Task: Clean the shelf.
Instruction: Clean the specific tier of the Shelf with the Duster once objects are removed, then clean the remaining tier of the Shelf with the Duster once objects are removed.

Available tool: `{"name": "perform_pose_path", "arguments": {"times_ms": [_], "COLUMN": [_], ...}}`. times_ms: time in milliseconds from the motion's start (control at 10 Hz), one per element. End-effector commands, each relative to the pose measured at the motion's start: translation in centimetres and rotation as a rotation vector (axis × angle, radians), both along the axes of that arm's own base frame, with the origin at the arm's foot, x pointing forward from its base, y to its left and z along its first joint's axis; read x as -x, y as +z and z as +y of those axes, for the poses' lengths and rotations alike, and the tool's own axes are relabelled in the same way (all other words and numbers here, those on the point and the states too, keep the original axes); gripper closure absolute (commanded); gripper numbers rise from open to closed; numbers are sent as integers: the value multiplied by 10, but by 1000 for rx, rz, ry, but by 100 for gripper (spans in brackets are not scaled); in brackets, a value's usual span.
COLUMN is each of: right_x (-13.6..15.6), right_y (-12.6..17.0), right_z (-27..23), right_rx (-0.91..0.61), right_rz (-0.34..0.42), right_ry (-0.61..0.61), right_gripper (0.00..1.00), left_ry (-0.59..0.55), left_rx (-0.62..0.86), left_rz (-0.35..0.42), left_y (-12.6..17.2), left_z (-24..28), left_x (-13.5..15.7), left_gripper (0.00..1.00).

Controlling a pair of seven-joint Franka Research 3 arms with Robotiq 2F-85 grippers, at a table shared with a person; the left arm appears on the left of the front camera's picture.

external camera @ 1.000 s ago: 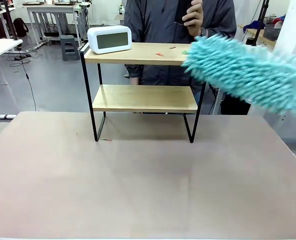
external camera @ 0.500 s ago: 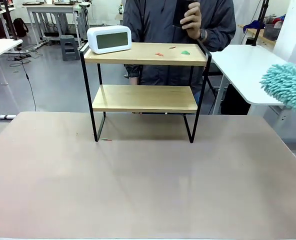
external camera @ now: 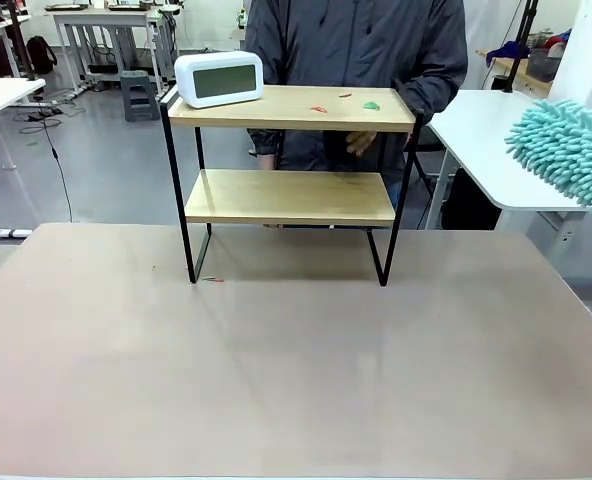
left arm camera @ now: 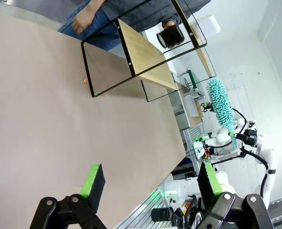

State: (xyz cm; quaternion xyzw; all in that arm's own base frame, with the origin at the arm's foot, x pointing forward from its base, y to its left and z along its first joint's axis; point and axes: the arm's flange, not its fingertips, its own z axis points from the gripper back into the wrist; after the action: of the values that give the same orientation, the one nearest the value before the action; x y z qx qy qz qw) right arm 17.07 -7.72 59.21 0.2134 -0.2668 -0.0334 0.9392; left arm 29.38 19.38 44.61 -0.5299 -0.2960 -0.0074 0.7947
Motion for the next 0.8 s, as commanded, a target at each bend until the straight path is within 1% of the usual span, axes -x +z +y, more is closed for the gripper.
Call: {"name": "perform_pose_path", "arguments": {"times_ms": [0,700], "right_x": [1,1], "right_y": [2,2], "right_z": [-2,-2], "right_rx": [-4,-4], "right_rz": [7,7], "right_ry": [-6,-6], "right_gripper": [87,87], "left_ry": [-4,-4], "left_rx": [5,5], "left_rz": [-27,-27], "left_y": [1,1], "left_z": [-1,-1], "left_x": [-1,-1], "left_gripper": [0,0]}}
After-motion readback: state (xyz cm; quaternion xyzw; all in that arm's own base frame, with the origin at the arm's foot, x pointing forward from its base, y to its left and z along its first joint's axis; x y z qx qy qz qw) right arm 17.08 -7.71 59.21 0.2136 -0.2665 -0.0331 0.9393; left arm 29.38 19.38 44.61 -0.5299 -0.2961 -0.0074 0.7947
